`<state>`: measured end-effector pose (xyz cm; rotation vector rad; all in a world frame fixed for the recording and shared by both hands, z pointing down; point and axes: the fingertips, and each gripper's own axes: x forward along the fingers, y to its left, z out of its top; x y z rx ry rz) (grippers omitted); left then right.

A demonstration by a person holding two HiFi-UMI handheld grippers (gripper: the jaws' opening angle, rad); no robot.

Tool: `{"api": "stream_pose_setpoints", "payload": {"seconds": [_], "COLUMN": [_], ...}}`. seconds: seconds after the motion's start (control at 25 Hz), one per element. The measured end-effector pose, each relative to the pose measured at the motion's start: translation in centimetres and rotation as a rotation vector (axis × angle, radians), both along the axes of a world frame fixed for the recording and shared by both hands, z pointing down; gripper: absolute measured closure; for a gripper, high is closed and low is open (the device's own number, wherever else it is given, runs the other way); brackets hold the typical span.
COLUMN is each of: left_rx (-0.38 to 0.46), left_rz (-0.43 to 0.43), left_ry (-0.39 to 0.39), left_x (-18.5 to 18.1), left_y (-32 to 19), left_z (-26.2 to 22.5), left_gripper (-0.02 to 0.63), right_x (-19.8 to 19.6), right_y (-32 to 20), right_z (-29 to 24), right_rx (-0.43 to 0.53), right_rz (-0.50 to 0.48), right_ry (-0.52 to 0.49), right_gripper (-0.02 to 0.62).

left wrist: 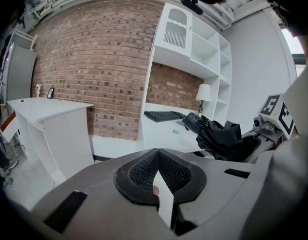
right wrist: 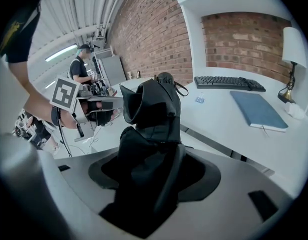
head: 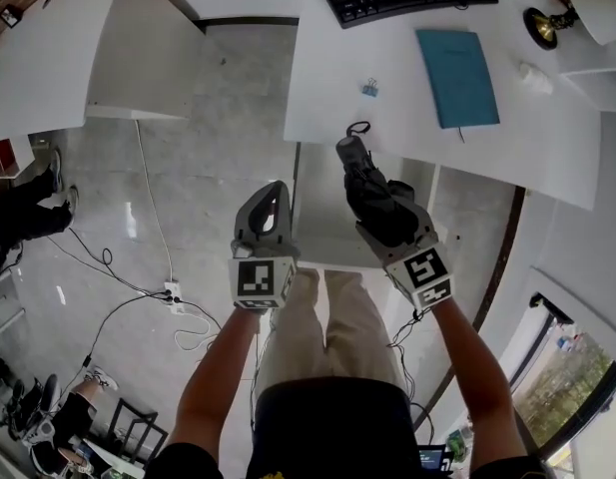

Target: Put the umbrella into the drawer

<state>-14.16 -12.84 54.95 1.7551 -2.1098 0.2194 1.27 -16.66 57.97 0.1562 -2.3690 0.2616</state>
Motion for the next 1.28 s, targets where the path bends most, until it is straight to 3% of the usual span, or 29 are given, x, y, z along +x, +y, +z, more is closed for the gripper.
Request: {"api": "stream_pose_setpoints", "payload": {"seconds": [0.36, 0.56, 0.96, 1.28], "left_rx": [-0.013, -0.006, 0.019, 0.037], "left_rz": [0.02, 0.005, -0.001, -0.014], "left_ry": [-0.006, 0.063, 0.047, 0.031], "left_x": [0.7, 0.7, 0.6, 0.9], "left_y": [-1.0, -2.0, -2.6, -2.6], "left_z": [4.7, 6.1, 7.5, 8.4], "left_gripper": [0.588, 0.588, 0.588, 0.588], "right_x": [-0.5, -0.6, -0.3, -0.3], "right_y": [0.8, 0.7, 1.5, 2.4], "right_z": [4.7, 6.5, 8.3, 9.0], "right_rx": [0.014, -0.007, -0.081, -0.123], "right_rz": [-0.037, -0.032, 0.032, -0.007], "right_ry": [0.012, 0.011, -0.014, 0.024], "right_gripper": [0.319, 0.319, 0.321, 0.322]}}
